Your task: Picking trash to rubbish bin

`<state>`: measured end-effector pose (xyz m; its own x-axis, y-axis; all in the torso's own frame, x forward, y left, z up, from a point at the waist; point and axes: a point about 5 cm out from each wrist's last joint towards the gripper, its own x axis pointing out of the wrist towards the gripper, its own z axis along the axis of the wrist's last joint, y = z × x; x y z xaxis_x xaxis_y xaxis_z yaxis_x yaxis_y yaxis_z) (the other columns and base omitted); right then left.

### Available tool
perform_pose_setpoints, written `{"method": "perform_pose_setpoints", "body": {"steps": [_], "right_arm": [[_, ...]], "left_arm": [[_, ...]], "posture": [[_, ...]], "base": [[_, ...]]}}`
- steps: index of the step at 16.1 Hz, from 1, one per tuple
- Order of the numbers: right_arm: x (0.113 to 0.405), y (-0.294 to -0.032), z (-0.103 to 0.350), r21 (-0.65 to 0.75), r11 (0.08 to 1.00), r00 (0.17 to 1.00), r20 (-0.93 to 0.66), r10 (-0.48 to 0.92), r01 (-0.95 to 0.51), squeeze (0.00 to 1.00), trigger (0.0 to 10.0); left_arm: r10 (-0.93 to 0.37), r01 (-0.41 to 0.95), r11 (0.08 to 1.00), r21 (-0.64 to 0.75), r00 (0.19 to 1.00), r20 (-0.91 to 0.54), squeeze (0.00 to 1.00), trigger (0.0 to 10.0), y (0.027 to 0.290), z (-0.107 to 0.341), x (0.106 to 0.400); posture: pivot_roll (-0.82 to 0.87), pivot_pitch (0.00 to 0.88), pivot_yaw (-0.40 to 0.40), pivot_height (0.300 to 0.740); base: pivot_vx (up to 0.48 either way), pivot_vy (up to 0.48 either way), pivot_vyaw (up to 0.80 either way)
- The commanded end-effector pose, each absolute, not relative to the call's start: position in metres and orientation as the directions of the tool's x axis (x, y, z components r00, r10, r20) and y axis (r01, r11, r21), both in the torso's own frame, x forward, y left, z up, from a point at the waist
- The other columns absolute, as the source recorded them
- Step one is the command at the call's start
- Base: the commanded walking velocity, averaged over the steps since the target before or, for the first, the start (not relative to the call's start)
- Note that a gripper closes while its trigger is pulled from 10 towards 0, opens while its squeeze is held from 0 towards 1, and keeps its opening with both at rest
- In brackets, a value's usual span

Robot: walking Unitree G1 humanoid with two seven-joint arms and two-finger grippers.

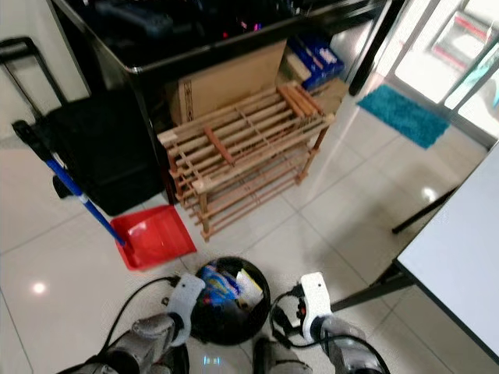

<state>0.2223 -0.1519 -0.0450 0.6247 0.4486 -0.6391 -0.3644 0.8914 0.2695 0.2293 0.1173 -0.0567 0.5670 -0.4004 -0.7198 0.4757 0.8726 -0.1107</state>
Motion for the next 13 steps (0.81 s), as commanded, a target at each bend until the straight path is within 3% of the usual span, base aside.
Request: {"method": "perform_pose_setpoints", "body": {"steps": [1, 7, 8, 13], "right_arm": [[0.222, -0.158, -0.04, 0.275, 0.886, 0.626, -0.63, 0.46, -0.374, 0.0, 10.0], [0.216, -0.154, -0.029, 0.291, 0.871, 0.62, -0.615, 0.488, -0.397, 0.0, 10.0], [0.215, -0.152, -0.029, 0.293, 0.869, 0.618, -0.614, 0.491, -0.399, 0.0, 10.0], [0.211, -0.148, -0.027, 0.312, 0.863, 0.608, -0.615, 0.502, -0.397, 0.0, 10.0]], "left_arm": [[-0.453, 0.508, 0.847, -0.159, 0.53, -0.717, 0.0, 10.0, 0.104, -0.059, 0.224], [-0.472, 0.539, 0.827, -0.159, 0.513, -0.717, 0.0, 10.0, 0.097, -0.059, 0.222], [-0.455, 0.536, 0.833, -0.135, 0.525, -0.719, 1.0, 10.0, 0.101, -0.059, 0.223], [-0.453, 0.533, 0.834, -0.14, 0.519, -0.725, 1.0, 10.0, 0.106, -0.06, 0.221]], "posture": [[-0.21, 0.267, -0.134, 0.74], [-0.22, 0.267, -0.138, 0.74], [-0.21, 0.264, -0.135, 0.74], [-0.21, 0.271, -0.134, 0.74]], "base": [[0.0, 0.0, 0.0], [0.0, 0.0, 0.0], [0.0, 0.0, 0.0], [0.0, 0.0, 0.0]]}}
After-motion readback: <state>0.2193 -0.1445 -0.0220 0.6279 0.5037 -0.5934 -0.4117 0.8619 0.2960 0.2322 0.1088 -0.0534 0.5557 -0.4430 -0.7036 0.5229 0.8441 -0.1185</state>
